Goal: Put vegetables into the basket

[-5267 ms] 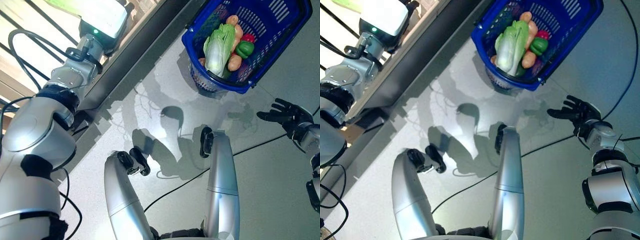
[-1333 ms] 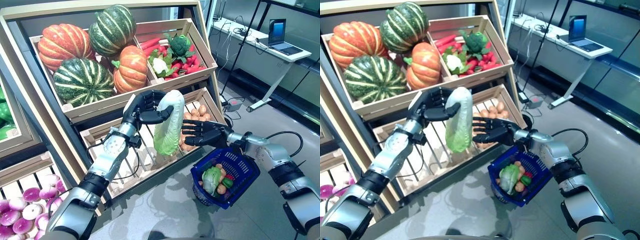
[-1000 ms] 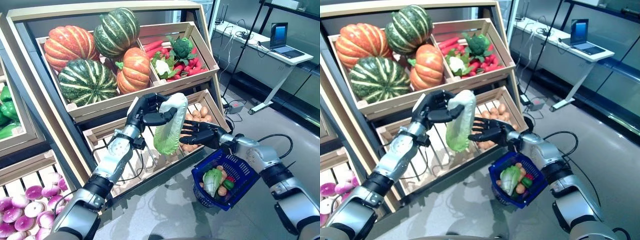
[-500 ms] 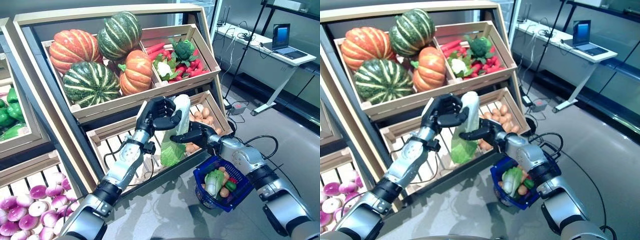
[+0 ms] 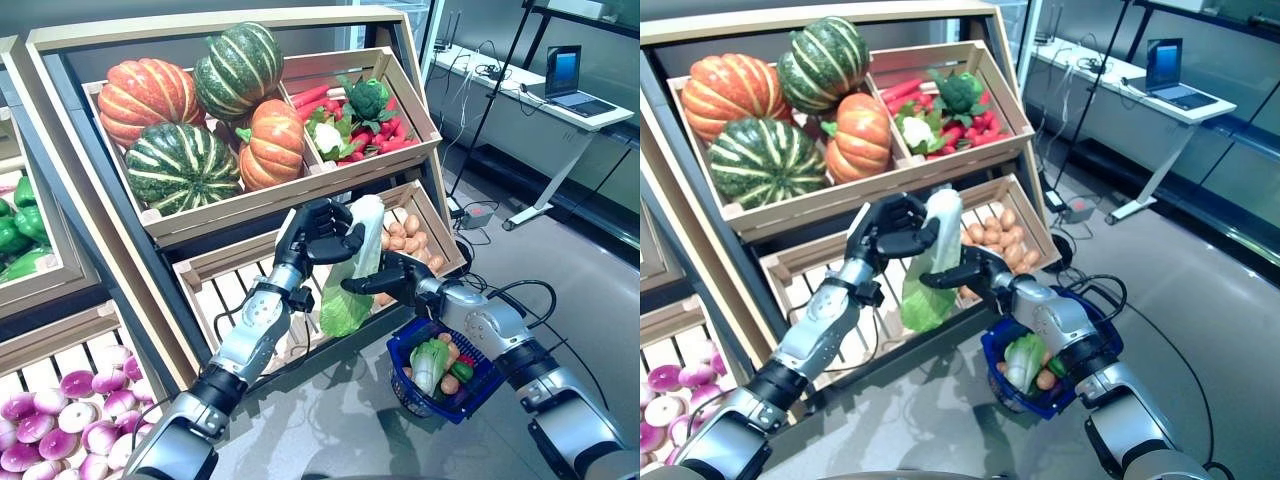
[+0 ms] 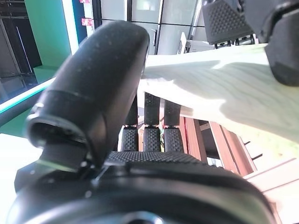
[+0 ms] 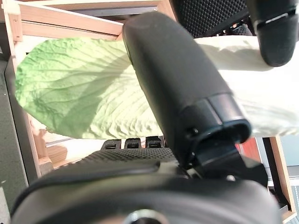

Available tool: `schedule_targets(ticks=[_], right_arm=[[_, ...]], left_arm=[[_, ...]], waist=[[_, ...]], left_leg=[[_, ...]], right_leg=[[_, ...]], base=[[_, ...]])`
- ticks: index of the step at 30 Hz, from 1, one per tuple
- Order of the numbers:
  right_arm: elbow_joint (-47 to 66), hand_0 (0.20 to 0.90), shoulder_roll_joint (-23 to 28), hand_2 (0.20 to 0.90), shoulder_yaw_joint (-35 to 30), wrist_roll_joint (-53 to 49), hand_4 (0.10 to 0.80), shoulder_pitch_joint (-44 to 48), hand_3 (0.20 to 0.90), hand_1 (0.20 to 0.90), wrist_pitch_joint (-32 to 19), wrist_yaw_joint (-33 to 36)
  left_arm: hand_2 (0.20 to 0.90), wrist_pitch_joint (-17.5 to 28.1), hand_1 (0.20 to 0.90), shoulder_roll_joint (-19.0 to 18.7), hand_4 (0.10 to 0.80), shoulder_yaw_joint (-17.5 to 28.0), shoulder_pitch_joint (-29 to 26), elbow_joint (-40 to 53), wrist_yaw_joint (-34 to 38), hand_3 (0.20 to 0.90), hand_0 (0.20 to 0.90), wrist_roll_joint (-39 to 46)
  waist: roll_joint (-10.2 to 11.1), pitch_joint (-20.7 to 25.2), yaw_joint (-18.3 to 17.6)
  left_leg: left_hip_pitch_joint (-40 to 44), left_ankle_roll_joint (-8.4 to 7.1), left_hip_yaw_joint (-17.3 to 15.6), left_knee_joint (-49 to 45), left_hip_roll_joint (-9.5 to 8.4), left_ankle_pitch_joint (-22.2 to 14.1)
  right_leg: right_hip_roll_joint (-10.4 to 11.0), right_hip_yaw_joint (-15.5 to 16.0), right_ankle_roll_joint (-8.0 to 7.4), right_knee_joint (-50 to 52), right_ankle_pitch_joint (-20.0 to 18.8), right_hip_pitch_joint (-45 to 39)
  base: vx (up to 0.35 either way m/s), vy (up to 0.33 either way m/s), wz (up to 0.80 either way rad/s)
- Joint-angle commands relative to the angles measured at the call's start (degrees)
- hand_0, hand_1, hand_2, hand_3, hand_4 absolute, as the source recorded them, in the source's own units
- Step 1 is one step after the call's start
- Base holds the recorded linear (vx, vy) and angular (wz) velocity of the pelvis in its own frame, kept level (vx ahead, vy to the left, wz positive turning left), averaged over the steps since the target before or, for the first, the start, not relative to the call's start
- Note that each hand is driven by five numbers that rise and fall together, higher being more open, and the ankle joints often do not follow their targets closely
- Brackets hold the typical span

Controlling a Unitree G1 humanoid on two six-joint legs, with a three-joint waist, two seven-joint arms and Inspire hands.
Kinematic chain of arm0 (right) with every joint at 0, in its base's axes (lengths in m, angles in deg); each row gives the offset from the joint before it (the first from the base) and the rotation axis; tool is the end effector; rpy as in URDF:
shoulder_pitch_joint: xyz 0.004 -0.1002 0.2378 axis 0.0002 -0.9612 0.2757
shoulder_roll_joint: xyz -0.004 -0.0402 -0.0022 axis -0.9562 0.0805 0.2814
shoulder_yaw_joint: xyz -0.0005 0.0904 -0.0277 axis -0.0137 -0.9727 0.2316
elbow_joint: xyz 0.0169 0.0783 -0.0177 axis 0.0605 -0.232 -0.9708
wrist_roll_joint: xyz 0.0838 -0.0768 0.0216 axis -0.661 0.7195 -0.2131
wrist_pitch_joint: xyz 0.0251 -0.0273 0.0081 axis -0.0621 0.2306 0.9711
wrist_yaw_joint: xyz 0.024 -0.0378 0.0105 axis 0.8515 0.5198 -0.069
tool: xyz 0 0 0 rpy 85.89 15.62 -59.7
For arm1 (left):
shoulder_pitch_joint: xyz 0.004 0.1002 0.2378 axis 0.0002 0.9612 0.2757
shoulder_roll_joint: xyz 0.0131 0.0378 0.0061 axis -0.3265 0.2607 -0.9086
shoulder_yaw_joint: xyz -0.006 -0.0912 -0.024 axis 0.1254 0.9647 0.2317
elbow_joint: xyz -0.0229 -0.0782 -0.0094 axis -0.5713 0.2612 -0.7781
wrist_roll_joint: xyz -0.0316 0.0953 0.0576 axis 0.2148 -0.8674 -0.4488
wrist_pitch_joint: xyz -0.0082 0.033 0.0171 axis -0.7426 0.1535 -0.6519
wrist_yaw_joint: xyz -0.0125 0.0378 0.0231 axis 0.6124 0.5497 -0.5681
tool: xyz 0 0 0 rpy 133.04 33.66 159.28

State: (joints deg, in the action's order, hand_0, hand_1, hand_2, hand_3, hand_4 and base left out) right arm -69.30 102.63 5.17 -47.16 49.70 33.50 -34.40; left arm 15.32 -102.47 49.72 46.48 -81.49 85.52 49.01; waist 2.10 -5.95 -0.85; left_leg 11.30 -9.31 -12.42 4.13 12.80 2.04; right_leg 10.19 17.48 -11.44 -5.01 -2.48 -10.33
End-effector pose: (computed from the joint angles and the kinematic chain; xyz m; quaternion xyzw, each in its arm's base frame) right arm 0.3012 -0.1426 0.0872 0.0650 0.2153 0.2350 0.9456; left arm 0.2812 0.1267 0.0907 -0.0745 -0.0646 -0.1419 0.9850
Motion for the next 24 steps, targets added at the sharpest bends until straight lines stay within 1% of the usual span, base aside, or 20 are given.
schedule_targets(ticks=[1,2,4,7,8,9,15,20,24], right_arm=[[0.2,0.3,-2.3,0.3,-1.9,2.0,0.4,7.6,0.3,0.3,-9.8,3.3],[-0.1,0.3,-2.6,0.3,-1.9,2.3,0.4,7.8,0.3,0.3,-10.3,4.2],[-0.3,0.3,-4.4,0.3,-2.1,4.3,0.4,8.6,0.3,0.3,-11.9,8.5],[0.1,0.3,-5.9,0.3,-2.4,5.6,0.4,8.6,0.3,0.3,-13.3,11.6],[0.4,0.3,-7.4,0.3,-2.5,6.5,0.4,8.8,0.3,0.3,-14.0,13.5],[0.3,0.3,-8.0,0.3,-2.5,7.2,0.4,9.0,0.3,0.3,-14.3,14.0],[-1.3,0.3,-9.5,0.3,-2.2,8.0,0.4,10.2,0.3,0.3,-15.5,15.3],[-2.0,0.3,-8.7,0.3,-2.4,7.4,0.4,10.3,0.3,0.3,-15.2,15.3],[-2.3,0.3,-7.6,0.3,-3.1,7.4,0.4,9.5,0.3,0.3,-15.0,14.1]], left_arm=[[0.3,4.5,0.3,2.7,0.4,1.1,-7.4,8.2,-2.1,0.3,0.3,4.5],[0.3,4.2,0.3,3.0,0.4,1.0,-7.4,8.4,-2.1,0.3,0.3,4.8],[0.3,3.4,0.3,4.1,0.4,0.5,-7.2,10.0,-1.5,0.3,0.3,5.6],[0.3,2.8,0.3,4.5,0.4,-0.1,-6.7,11.5,-1.0,0.3,0.3,6.5],[0.3,2.5,0.3,4.9,0.4,-0.6,-6.5,12.1,-0.9,0.3,0.3,7.2],[0.3,2.3,0.3,5.1,0.4,-0.8,-6.5,12.4,-0.9,0.3,0.3,7.4],[0.3,1.2,0.3,5.4,0.4,-2.2,-6.3,14.4,-1.9,0.3,0.3,7.4],[0.3,0.1,0.3,4.7,0.4,-1.8,-6.5,14.9,-0.6,0.3,0.3,6.9],[0.3,-0.9,0.3,4.0,0.4,-1.1,-6.1,13.9,-0.8,0.3,0.3,5.1]], waist=[[0.6,2.8,0.6],[0.5,2.8,0.7],[0.4,2.7,0.9],[0.3,2.6,1.1],[0.2,2.5,1.3],[0.2,2.4,1.4],[0.0,2.3,2.0],[0.0,2.5,2.2],[0.0,2.5,2.1]], left_leg=[[-2.6,1.07,2.0,0.9,-0.87,0.3],[-2.6,1.08,2.0,0.9,-0.88,0.3],[-2.7,1.15,2.4,0.9,-0.97,0.2],[-2.8,1.24,2.6,0.9,-1.1,0.1],[-2.9,1.28,2.7,0.9,-1.15,0.1],[-2.9,1.29,2.8,0.9,-1.17,0.0],[-2.8,1.35,3.0,0.9,-1.29,-0.2],[-2.9,1.22,3.0,0.9,-1.21,-0.1],[-2.8,1.22,3.1,0.9,-1.18,-0.2]], right_leg=[[0.6,-2.7,2.71,1.2,0.4,0.2],[0.6,-2.7,2.7,1.2,0.4,0.2],[0.7,-2.8,2.65,1.2,0.4,0.3],[0.7,-2.9,2.66,1.1,0.4,0.3],[0.8,-2.9,2.64,1.1,0.3,0.3],[0.8,-2.9,2.62,1.0,0.3,0.3],[1.0,-2.8,2.62,0.8,0.2,0.0],[1.0,-2.6,2.56,0.7,0.2,-0.1],[1.0,-2.6,2.59,0.7,0.2,0.0]], base=[[0.0,0.0,0.0],[0.016,0.0,0.04],[0.009,0.002,0.06],[-0.001,0.001,0.01],[0.0,0.0,0.0],[0.0,0.0,0.0],[-0.004,0.004,0.05],[0.0,0.005,0.02],[-0.001,0.001,0.03]])
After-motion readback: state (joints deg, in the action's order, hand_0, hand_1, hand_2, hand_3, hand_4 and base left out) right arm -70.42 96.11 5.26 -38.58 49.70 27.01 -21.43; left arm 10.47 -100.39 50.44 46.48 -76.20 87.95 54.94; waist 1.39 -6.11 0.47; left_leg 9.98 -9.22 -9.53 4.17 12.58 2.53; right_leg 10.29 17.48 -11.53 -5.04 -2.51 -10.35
